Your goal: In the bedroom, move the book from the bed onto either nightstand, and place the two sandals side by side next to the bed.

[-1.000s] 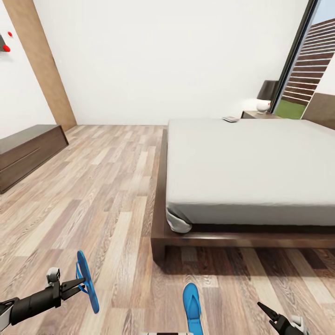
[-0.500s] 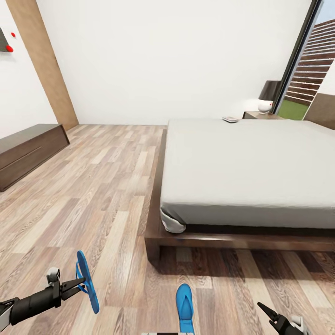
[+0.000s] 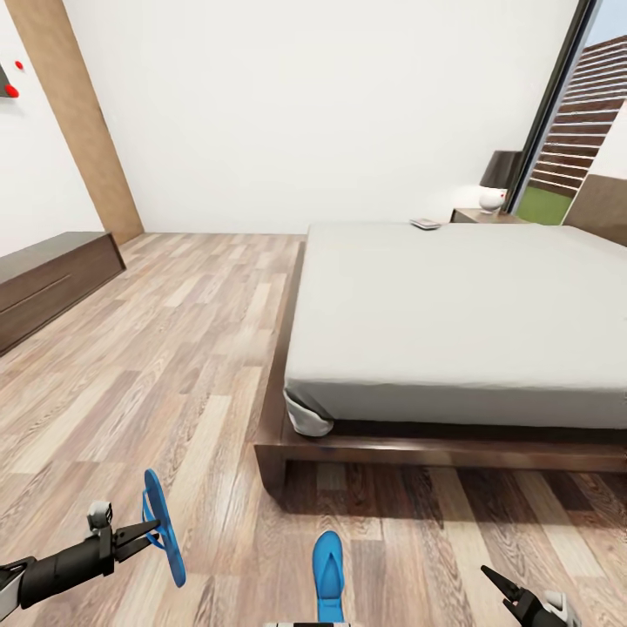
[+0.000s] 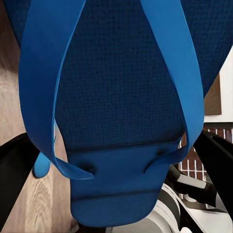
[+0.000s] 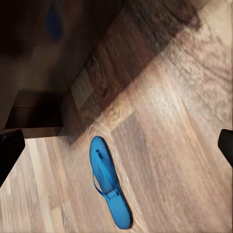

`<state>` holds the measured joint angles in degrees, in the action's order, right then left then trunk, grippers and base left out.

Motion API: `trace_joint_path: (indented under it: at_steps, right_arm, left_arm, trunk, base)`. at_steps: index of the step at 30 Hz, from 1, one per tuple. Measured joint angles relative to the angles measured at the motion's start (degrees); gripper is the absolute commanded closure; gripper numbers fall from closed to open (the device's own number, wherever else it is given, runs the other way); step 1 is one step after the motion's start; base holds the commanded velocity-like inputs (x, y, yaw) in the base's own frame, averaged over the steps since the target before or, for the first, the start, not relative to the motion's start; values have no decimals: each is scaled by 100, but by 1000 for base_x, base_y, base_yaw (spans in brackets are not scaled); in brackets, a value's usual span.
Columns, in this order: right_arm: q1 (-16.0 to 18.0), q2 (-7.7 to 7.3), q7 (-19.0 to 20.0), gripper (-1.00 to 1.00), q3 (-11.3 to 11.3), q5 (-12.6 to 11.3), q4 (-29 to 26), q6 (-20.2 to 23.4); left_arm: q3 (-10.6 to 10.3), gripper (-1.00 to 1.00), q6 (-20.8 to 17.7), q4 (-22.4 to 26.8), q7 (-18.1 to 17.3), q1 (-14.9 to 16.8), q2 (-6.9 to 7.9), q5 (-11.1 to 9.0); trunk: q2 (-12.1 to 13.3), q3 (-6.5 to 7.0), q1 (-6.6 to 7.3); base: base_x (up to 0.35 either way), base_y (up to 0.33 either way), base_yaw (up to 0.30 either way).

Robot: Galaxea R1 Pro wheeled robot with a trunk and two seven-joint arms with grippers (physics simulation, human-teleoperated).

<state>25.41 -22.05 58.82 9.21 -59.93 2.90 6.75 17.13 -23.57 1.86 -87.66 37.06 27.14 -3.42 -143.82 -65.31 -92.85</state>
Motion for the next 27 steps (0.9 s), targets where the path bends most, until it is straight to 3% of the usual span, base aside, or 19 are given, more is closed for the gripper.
trace_joint_path:
  at_steps: [27]
  right_arm:
    - [0,12,-18,-100,15,9,0,-6]
  left_arm:
    - [4,100,0,0,0,0,-1,0]
  trunk:
    - [0,0,0]
  base:
    - [0,-139,0]
